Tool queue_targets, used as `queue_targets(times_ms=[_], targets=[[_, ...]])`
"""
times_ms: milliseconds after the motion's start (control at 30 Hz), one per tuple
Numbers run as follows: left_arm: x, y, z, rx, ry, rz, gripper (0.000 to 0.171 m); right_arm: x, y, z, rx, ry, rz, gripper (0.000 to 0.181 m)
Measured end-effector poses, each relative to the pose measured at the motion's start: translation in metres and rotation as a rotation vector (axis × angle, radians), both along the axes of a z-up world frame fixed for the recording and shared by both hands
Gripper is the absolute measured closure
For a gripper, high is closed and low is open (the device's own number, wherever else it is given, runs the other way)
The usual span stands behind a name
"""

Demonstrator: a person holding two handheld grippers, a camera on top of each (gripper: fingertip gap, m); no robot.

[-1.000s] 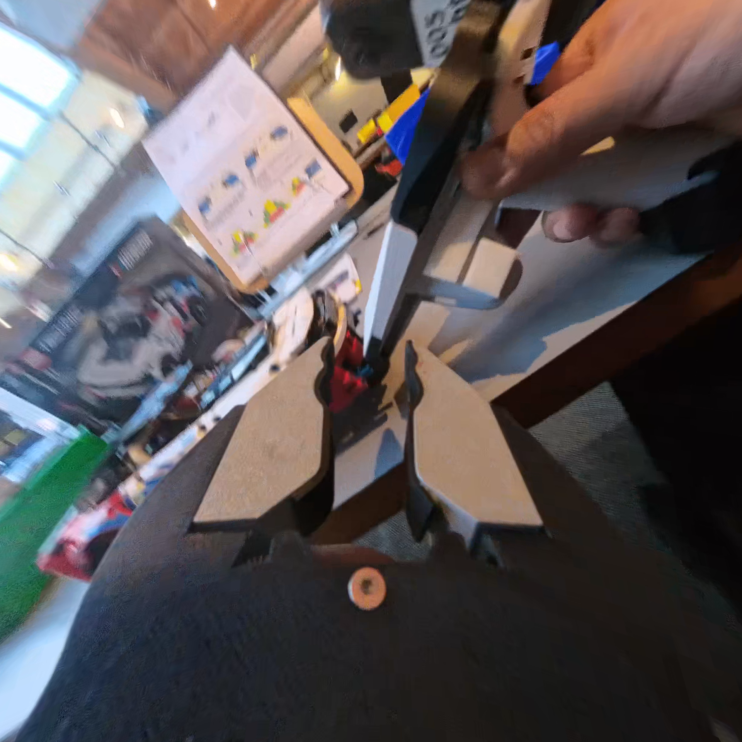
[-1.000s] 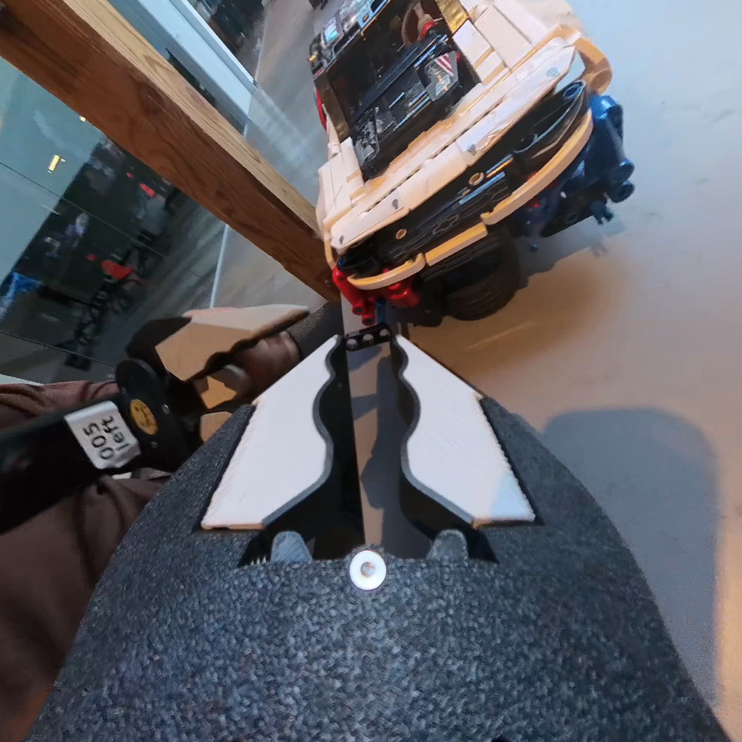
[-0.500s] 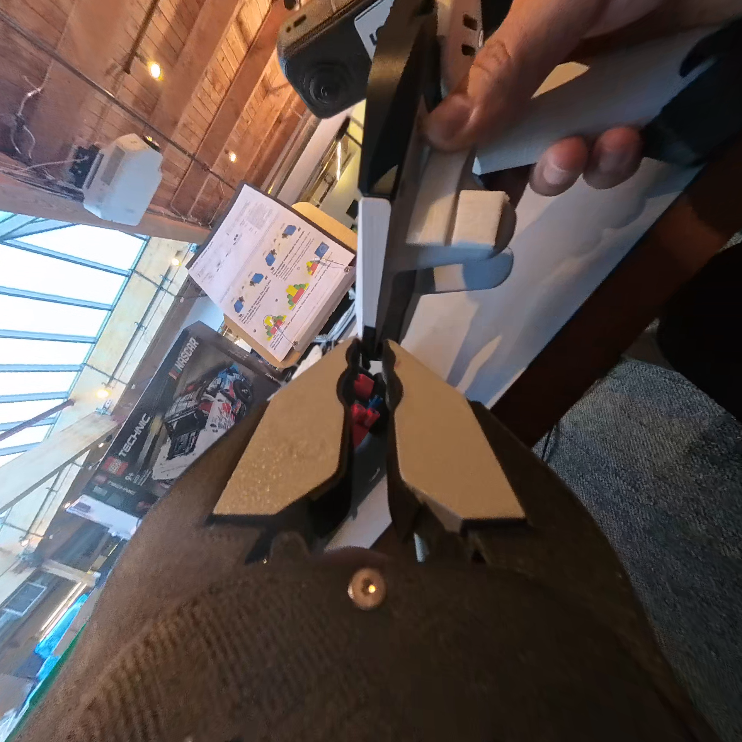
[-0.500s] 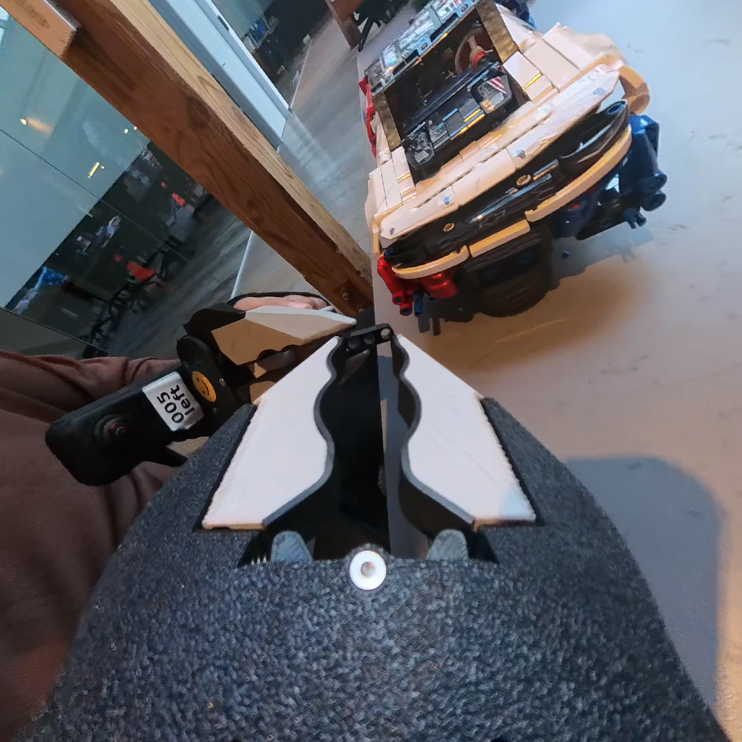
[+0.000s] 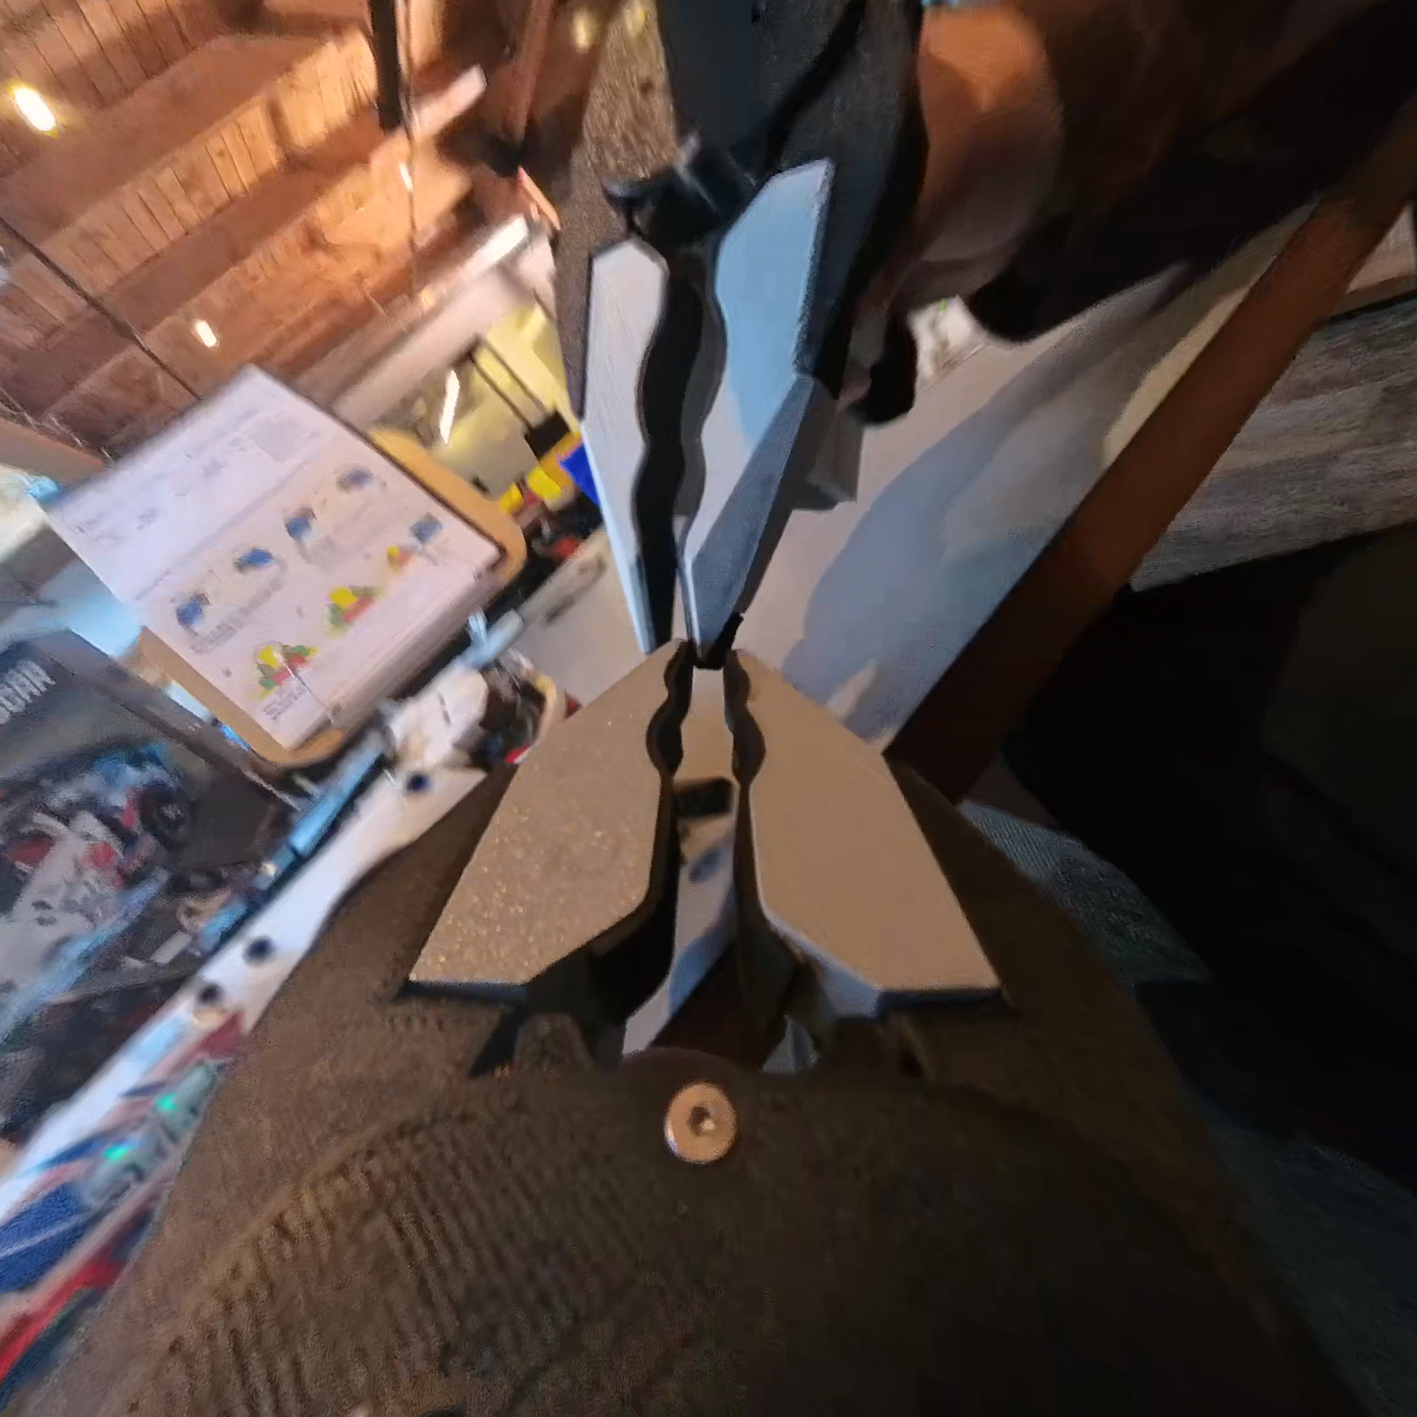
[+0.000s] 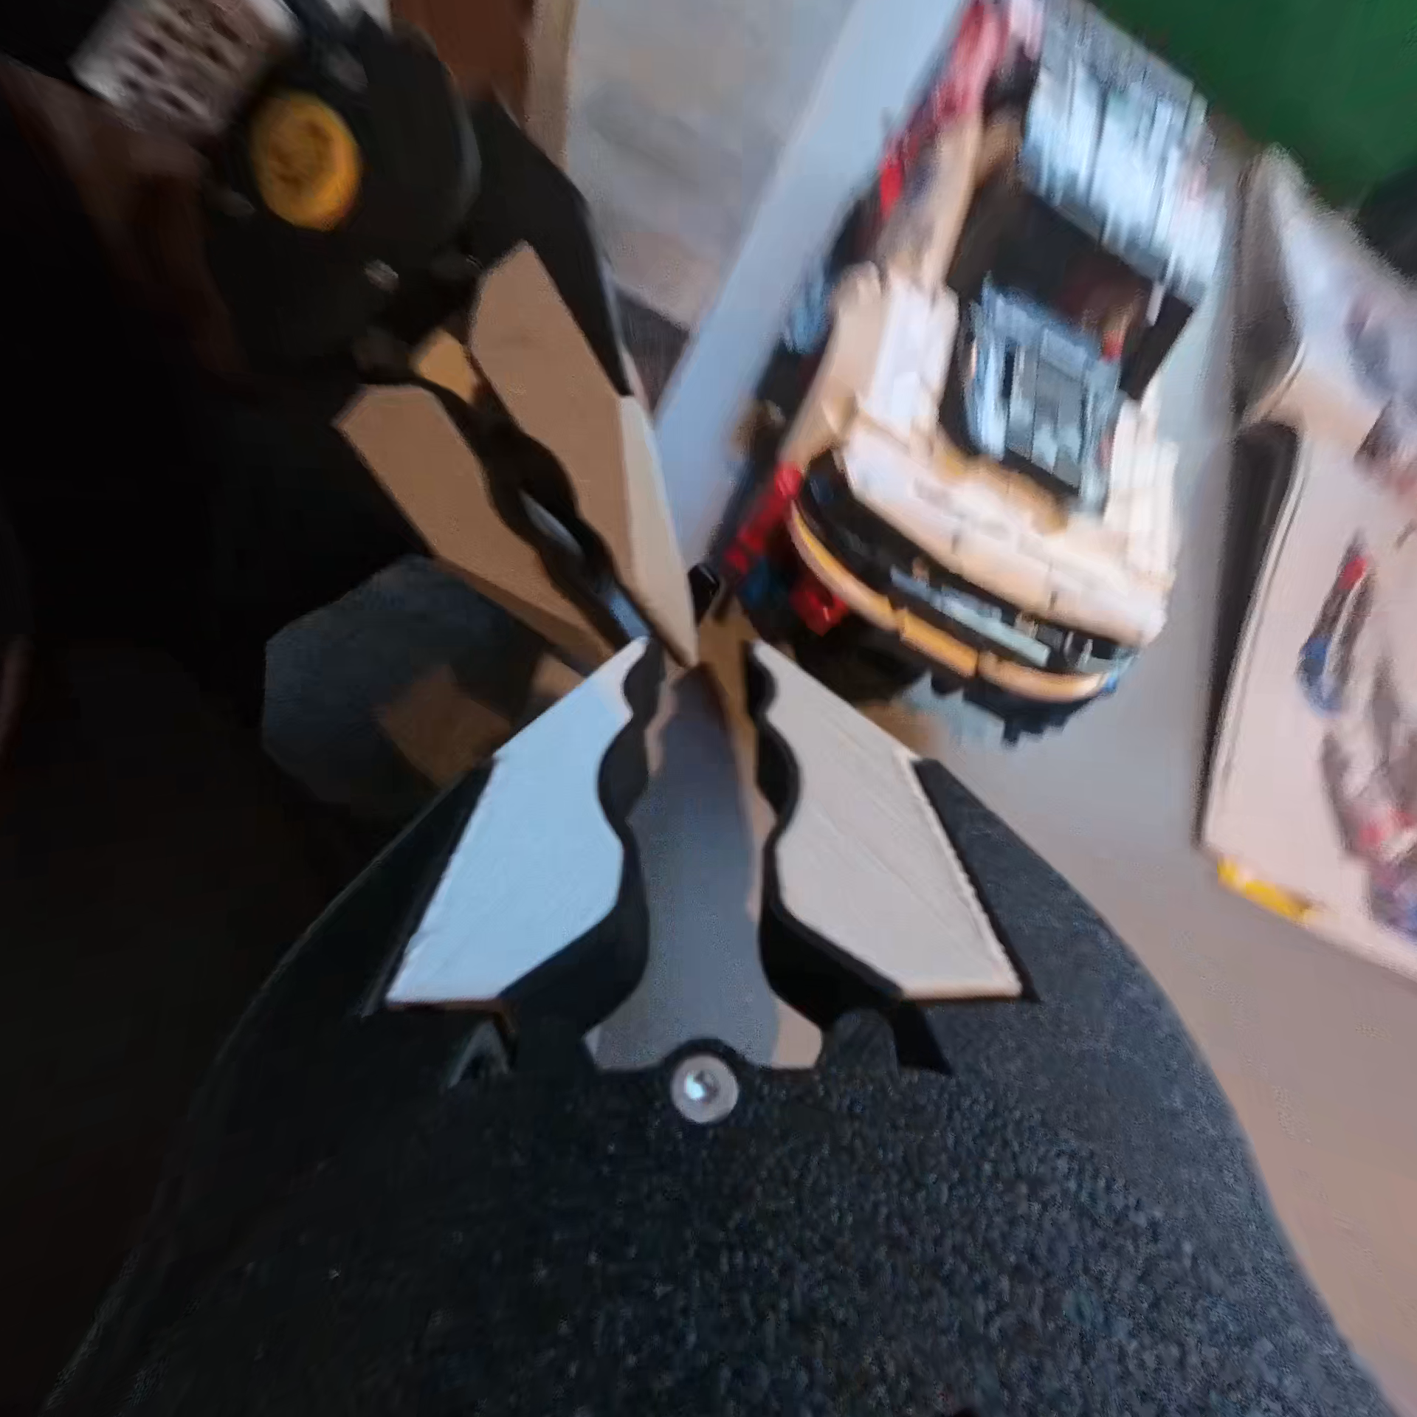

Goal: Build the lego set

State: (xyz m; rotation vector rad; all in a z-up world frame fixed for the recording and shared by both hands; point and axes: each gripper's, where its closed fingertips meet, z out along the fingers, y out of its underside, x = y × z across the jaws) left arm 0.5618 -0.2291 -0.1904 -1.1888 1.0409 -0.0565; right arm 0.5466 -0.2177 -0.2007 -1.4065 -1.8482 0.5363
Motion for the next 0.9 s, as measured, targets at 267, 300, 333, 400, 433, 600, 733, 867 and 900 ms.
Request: queue_targets(times_ms=[267,300,333,400,433,600,733,867,900], targets=[[-0.007,-0.001,0.003,-0.057,-0.19,-0.043,0.171,0.022,0.048,-0.016,0.071,0.031,-0.22,0.18],[-0.009,0.001,0.004,-0.061,-0.203,-0.031,0.171,0.025,0.043,-0.014,0.067,0.028,-0.182,0.176],[-0.011,0.002,0.003,-0.068,-0.209,-0.013,0.169,0.03,0.039,-0.016,0.07,-0.001,-0.147,0.174],[-0.015,0.003,0.003,-0.101,-0.211,0.014,0.171,0.044,0.041,-0.021,0.091,-0.078,-0.107,0.175],[-0.016,0.003,0.003,-0.132,-0.215,0.025,0.171,0.049,0.045,-0.022,0.096,-0.109,-0.092,0.172],[-0.019,-0.007,0.004,-0.281,-0.348,0.111,0.148,0.051,0.051,-0.018,0.053,-0.196,-0.019,0.158],[-0.04,0.0,-0.003,-0.368,-0.353,0.282,0.146,0.038,0.051,-0.015,0.059,-0.216,0.027,0.163],[-0.056,0.01,-0.006,-0.523,-0.373,0.351,0.137,0.032,0.049,-0.017,0.072,-0.272,0.076,0.163],[-0.056,0.011,-0.006,-0.554,-0.378,0.338,0.135,0.032,0.049,-0.018,0.072,-0.283,0.084,0.161]])
